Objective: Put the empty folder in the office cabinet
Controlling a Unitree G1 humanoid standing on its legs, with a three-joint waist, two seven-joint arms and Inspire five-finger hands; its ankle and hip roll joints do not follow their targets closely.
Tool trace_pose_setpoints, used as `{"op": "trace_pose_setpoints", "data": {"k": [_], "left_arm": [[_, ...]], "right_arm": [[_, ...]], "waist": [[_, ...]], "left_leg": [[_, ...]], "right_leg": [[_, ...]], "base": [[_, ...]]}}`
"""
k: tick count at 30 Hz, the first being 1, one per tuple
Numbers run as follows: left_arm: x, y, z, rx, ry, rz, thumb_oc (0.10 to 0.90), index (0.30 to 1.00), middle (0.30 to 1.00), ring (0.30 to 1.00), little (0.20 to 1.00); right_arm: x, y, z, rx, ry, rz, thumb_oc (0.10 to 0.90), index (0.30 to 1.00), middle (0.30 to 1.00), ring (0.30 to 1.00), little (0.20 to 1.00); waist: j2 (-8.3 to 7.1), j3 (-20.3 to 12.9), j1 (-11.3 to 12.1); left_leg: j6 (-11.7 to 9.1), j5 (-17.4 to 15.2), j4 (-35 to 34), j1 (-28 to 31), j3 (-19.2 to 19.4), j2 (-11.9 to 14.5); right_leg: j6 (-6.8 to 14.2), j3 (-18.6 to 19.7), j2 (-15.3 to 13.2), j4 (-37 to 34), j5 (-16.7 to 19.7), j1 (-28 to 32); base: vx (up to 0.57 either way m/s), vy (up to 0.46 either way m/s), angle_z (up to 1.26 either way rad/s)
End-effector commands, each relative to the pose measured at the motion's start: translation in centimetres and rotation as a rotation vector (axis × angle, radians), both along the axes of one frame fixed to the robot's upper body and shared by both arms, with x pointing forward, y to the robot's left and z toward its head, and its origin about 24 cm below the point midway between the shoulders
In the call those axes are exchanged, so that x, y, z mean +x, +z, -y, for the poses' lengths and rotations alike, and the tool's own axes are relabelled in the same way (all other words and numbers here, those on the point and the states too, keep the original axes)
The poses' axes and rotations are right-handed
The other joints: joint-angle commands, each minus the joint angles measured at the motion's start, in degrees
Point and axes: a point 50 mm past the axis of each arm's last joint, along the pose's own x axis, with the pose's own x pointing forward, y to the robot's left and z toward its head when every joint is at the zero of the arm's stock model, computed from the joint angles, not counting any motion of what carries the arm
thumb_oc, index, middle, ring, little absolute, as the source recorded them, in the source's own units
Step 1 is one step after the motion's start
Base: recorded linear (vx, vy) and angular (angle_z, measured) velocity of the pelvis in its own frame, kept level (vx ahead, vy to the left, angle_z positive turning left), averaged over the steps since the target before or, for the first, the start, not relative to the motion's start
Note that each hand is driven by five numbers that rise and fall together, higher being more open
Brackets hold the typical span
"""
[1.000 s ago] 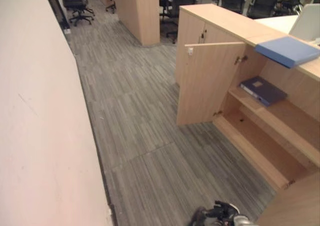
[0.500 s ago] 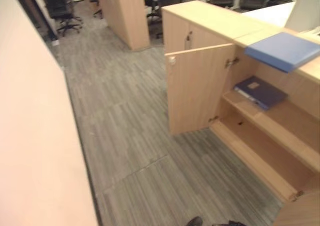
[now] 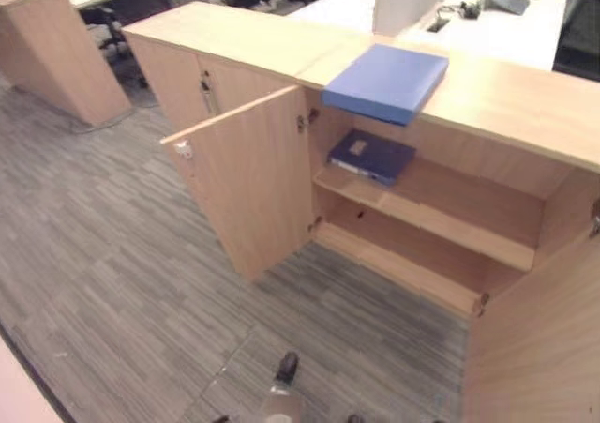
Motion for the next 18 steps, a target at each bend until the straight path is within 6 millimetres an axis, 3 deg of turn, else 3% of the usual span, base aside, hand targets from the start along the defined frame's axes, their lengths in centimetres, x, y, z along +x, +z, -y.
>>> {"op": "trace_pose_setpoints", "data": {"k": [1,3,5,9,11,14,15,16,18], "left_arm": [[1.2,0.8,-1.7,0.076,-0.032,0.077,0.8,0.9,0.9,0.9,0.9],[1.6,0.8,-1.4,0.071,-0.071,0.086,0.8,0.9,0.9,0.9,0.9],[2.9,1.2,-1.1,0.052,-0.147,0.128,0.8,0.9,0.9,0.9,0.9],[3.6,1.4,-0.8,0.036,-0.196,0.155,0.8,0.9,0.9,0.9,0.9],[2.9,1.2,-1.1,0.028,-0.163,0.132,0.8,0.9,0.9,0.9,0.9],[2.0,1.1,-1.6,0.033,-0.145,0.102,0.8,0.9,0.9,0.9,0.9],[2.0,1.1,-1.6,0.033,-0.145,0.102,0.8,0.9,0.9,0.9,0.9],[1.0,1.0,-2.0,0.037,-0.129,0.07,0.8,0.9,0.9,0.9,0.9],[0.6,0.9,-2.0,0.035,-0.101,0.062,0.8,0.9,0.9,0.9,0.9]], "right_arm": [[1.2,0.4,0.7,-0.024,-0.005,0.041,0.8,0.9,0.9,0.9,0.9],[0.8,0.4,0.7,-0.024,-0.025,0.035,0.8,0.9,0.9,0.9,0.9],[0.7,0.3,0.8,-0.018,-0.032,0.029,0.8,0.9,0.9,0.9,0.9],[0.7,0.3,0.9,-0.016,-0.023,0.02,0.8,0.9,0.9,0.9,0.9],[1.1,0.3,0.5,-0.005,0.009,0.023,0.8,0.9,0.9,0.9,0.9],[1.3,0.2,-0.2,0.013,0.026,0.029,0.8,0.9,0.9,0.9,0.9],[1.3,0.2,-0.2,0.013,0.026,0.029,0.8,0.9,0.9,0.9,0.9],[1.4,0.1,-0.7,0.027,0.038,0.035,0.8,0.9,0.9,0.9,0.9],[1.9,0.2,-1.1,0.036,0.054,0.054,0.8,0.9,0.9,0.9,0.9]], "waist": [[-2.51,-0.54,2.19],[-2.89,-1.38,1.31],[-3.3,-2.42,-0.35],[-3.05,-3.32,-0.71],[-2.01,-3.88,-0.29],[-1.77,-3.53,0.59],[-1.79,-3.51,0.59],[-2.19,-2.97,0.54],[-2.4,-1.81,0.29]], "left_leg": [[3.38,-3.85,1.96,0.53,-1.68,-4.34],[4.25,-5.0,1.35,2.07,-0.82,-5.72],[6.45,-5.87,-0.89,4.57,2.52,-7.48],[8.23,-6.72,-2.51,6.37,4.27,-9.6],[9.99,-7.86,-2.75,7.78,5.51,-12.18],[11.19,-9.46,-2.75,10.37,7.25,-14.3],[11.2,-9.45,-2.75,10.39,7.25,-14.33],[11.85,-10.33,-2.75,12.15,8.32,-15.18],[12.59,-10.8,-2.75,13.2,9.57,-15.21]], "right_leg": [[7.76,-2.76,-8.91,2.3,-2.78,0.89],[8.74,-1.16,-10.13,1.65,-1.75,0.84],[10.95,1.76,-12.85,0.9,-0.03,-0.34],[12.88,2.97,-15.89,0.94,1.09,-0.93],[14.19,2.5,-20.5,5.74,1.53,-2.89],[13.22,0.25,-25.42,12.63,3.99,-4.75],[13.23,0.27,-25.45,12.66,3.97,-4.76],[12.42,-1.69,-27.6,16.97,7.11,-6.15],[12.23,-3.06,-26.25,18.91,8.04,-9.26]], "base": [[0.14,0.249,-1.1],[0.13,0.254,-0.55],[0.19,0.412,-0.72],[0.12,0.304,-0.48],[0.12,0.373,-0.36],[0.1,0.259,-0.42],[0.12,0.226,-0.49],[0.08,0.135,-0.47],[0.13,0.125,-0.34]]}}
